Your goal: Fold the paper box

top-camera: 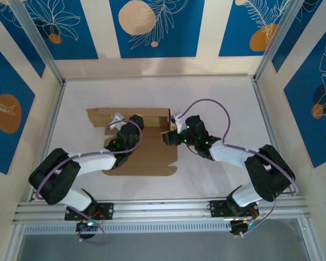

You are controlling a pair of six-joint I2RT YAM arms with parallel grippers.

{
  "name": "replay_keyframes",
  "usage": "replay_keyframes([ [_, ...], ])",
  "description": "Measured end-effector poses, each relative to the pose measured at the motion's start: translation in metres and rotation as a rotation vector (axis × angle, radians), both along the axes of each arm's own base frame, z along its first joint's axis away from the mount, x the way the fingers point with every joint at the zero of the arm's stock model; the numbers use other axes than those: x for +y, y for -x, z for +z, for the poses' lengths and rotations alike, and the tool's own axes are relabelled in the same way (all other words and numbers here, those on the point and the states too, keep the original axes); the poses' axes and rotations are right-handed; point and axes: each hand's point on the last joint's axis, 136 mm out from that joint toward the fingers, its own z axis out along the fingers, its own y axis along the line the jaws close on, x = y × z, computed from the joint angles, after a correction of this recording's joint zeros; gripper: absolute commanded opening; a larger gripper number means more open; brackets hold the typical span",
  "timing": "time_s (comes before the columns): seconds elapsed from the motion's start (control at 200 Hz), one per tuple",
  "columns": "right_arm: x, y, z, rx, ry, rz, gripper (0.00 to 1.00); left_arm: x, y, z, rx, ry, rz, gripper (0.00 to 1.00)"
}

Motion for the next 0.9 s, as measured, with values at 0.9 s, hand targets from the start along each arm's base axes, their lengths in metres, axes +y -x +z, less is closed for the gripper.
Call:
replay_keyframes([
  [0.9,-0.003,0.014,0.000,-0.214,0.301,0.407,0.46,-0.002,0.001,0.000,0.000,-0.008,-0.016,0.00],
])
